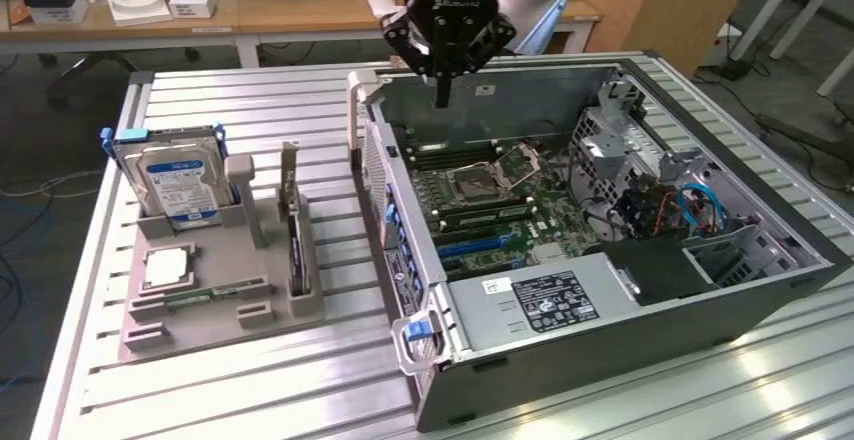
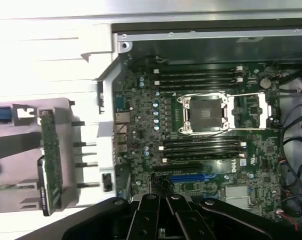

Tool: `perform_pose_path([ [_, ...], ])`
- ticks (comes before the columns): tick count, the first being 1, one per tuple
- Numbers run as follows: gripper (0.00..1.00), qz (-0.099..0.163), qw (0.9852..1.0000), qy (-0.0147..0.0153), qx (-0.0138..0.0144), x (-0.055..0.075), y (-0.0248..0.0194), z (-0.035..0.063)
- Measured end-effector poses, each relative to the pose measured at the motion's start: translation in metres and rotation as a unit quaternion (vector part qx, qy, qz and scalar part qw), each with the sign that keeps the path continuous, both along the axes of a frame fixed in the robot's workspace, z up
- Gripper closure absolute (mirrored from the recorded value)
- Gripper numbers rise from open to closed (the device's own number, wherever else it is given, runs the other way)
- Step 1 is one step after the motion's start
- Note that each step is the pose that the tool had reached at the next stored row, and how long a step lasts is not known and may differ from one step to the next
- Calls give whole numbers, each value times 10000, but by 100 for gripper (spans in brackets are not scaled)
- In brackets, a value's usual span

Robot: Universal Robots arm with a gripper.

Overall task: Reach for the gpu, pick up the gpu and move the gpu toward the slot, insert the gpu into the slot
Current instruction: 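Reach for the gpu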

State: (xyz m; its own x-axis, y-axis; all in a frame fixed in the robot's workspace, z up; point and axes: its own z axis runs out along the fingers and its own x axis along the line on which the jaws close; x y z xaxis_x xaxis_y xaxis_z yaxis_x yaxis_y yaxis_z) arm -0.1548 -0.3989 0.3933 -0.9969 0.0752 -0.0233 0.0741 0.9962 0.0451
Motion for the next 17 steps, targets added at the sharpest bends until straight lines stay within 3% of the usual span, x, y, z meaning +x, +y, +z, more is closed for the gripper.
perform_pose_path([
  [17,90,0,10000,0,0,-773,0,0],
])
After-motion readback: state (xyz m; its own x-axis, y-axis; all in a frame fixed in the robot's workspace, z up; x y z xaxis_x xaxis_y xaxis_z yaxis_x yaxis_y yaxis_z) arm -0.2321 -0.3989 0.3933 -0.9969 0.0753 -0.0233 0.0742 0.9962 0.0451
